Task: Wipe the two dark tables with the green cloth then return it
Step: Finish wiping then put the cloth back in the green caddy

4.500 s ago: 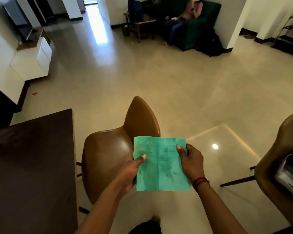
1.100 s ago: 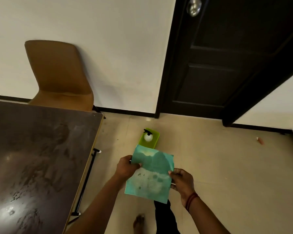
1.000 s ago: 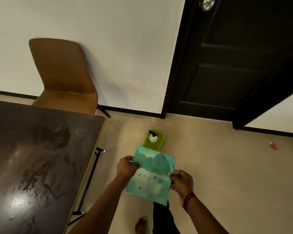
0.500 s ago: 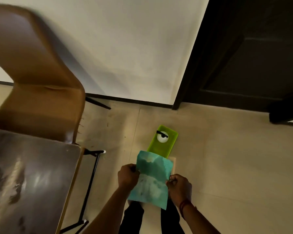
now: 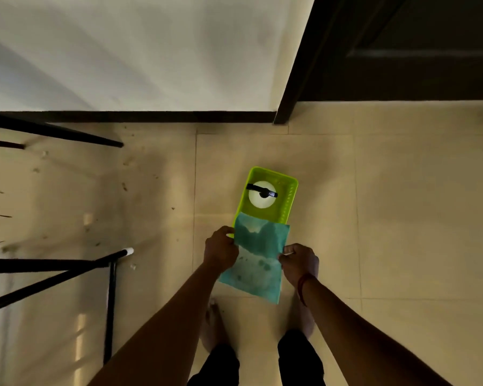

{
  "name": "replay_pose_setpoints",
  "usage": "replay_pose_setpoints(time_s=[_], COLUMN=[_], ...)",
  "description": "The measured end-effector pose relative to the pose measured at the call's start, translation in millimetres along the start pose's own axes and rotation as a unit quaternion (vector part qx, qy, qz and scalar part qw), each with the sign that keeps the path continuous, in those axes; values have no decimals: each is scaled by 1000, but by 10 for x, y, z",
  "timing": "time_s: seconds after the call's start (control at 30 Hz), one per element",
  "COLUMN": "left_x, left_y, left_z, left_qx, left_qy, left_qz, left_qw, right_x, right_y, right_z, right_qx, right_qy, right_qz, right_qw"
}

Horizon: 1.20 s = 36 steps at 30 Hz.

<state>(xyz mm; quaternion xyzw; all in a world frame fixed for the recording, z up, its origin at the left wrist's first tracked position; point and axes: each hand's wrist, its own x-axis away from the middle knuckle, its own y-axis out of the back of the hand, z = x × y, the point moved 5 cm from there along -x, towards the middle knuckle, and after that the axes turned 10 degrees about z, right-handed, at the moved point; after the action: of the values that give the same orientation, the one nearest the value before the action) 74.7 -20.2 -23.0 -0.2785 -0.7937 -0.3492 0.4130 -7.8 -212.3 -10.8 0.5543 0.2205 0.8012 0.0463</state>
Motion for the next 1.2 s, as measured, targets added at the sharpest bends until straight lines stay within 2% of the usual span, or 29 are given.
replay_pose_setpoints(time_s=[0.23,0.4,0.53,0.6,0.7,0.8,0.93,1.07,1.13,1.2], left_x=[-760,-949,-945,-898,-802,-835,-1000,-1106,-1137,-1171], left_y=[-319,-408,-406,-415,-527,-715,-783,-854,-867,-859], left_z=[277,513,581,571,497,492,531,591,587,555], left_qx=[-75,-132,-109,-134,-280,-428,-476,-566,-583,-569], left_qy=[-9,7,-20,-40,-110,-172,-180,-170,-163,-172], left_qz=[26,59,3,-27,-51,-35,-26,-20,-22,-32], left_qw=[997,989,994,990,952,887,860,806,795,803], right_x=[-840,-1050,-1091,-1081,-1045,-1095,-1260,-1330,-1353,-1375], right_y=[-317,-449,-518,-579,-773,-966,-1131,-1189,-1178,-1154], right_z=[-180,-356,-417,-377,-285,-278,-384,-448,-457,-442], right_qx=[5,46,81,160,332,417,495,532,532,513], right_qy=[-19,-38,-4,66,198,241,215,255,267,267], right_qz=[-4,5,0,-19,-36,-38,-3,-39,-50,-42], right_qw=[1000,998,997,985,922,875,842,806,802,815])
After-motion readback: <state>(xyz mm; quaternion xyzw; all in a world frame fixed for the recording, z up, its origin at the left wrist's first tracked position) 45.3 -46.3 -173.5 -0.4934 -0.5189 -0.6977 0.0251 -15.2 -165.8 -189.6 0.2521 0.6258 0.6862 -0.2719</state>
